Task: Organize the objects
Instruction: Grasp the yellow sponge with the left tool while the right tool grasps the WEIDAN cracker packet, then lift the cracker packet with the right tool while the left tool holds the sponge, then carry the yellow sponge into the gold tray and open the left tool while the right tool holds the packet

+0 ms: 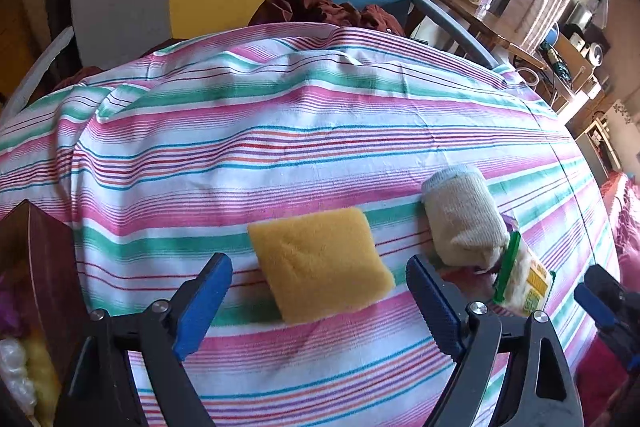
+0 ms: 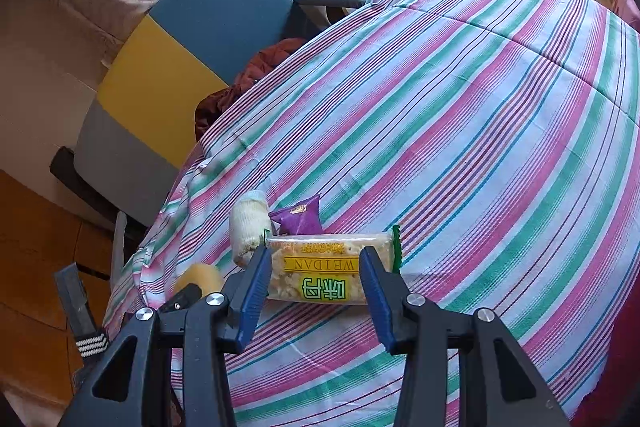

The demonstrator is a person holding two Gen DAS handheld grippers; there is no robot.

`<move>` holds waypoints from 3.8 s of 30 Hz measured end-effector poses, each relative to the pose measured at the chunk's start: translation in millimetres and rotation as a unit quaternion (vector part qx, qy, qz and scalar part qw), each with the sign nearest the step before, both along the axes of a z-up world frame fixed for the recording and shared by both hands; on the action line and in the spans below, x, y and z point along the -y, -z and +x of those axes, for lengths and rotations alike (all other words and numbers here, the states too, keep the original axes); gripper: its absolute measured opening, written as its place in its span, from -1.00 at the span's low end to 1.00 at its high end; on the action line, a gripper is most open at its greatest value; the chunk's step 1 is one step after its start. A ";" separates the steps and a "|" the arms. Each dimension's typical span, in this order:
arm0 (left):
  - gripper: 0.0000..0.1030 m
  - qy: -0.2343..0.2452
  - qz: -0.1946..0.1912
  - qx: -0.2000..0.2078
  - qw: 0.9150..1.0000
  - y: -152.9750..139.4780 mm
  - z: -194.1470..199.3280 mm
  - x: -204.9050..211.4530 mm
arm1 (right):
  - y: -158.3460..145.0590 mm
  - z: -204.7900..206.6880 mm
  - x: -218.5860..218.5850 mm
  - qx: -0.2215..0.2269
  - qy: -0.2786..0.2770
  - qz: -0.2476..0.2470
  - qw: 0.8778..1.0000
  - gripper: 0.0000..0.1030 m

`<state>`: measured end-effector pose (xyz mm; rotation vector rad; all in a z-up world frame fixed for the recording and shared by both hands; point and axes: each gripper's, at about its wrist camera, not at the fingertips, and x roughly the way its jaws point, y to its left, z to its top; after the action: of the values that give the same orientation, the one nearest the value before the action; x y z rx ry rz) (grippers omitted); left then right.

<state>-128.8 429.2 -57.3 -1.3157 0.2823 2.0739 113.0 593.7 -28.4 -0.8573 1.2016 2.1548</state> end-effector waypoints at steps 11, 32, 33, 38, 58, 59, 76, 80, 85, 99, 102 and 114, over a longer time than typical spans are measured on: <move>0.17 0.032 0.011 -0.014 0.999 15.0 32.2 16.6 | 0.6 -5.4 2.2 0.012 -0.009 0.009 1.000 -0.10; 0.19 0.082 0.053 -0.114 0.989 21.5 132.0 89.1 | 7.2 -18.3 -2.8 0.039 -0.014 0.026 0.999 -0.11; 0.19 0.083 0.053 -0.116 0.988 21.7 132.1 88.7 | 9.8 -19.6 -4.8 0.043 -0.012 0.022 0.999 -0.11; 0.19 0.084 0.056 -0.118 0.988 21.8 133.9 91.4 | 17.4 -24.9 -11.9 0.056 -0.003 0.018 0.998 -0.11; 0.22 0.089 0.055 -0.118 0.987 25.1 135.6 91.0 | 31.2 -59.2 5.0 0.037 -0.132 -0.055 0.989 -0.10; 0.22 0.089 0.055 -0.118 0.987 25.1 135.7 90.9 | 31.1 -60.2 6.9 0.045 -0.137 -0.048 0.988 -0.10; 0.23 0.093 0.053 -0.115 0.988 25.2 135.9 90.8 | 38.0 -78.8 47.5 0.172 -0.230 0.060 0.956 0.35; 0.24 0.095 0.050 -0.114 0.988 26.9 136.7 89.0 | 54.2 -84.1 70.0 0.240 -0.282 0.091 0.924 0.35; 0.24 0.095 0.049 -0.114 0.988 26.8 137.4 88.5 | 51.8 -86.0 77.4 0.250 -0.288 0.122 0.916 -0.07; 0.13 0.091 0.043 -0.120 0.988 13.6 144.4 99.0 | 55.0 -83.8 68.5 0.233 -0.284 0.124 0.922 -0.05; 0.13 0.090 0.051 -0.128 0.986 3.9 147.3 105.1 | 55.2 -83.7 70.3 0.233 -0.286 0.132 0.920 -0.05; 0.13 0.072 0.096 -0.153 0.981 -49.1 160.2 141.7 | 55.3 -84.8 76.5 0.229 -0.293 0.170 0.913 -0.07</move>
<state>31.4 287.5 -8.1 -0.8376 0.2933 2.1159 28.2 517.2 -83.6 -1.5898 0.3337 2.3011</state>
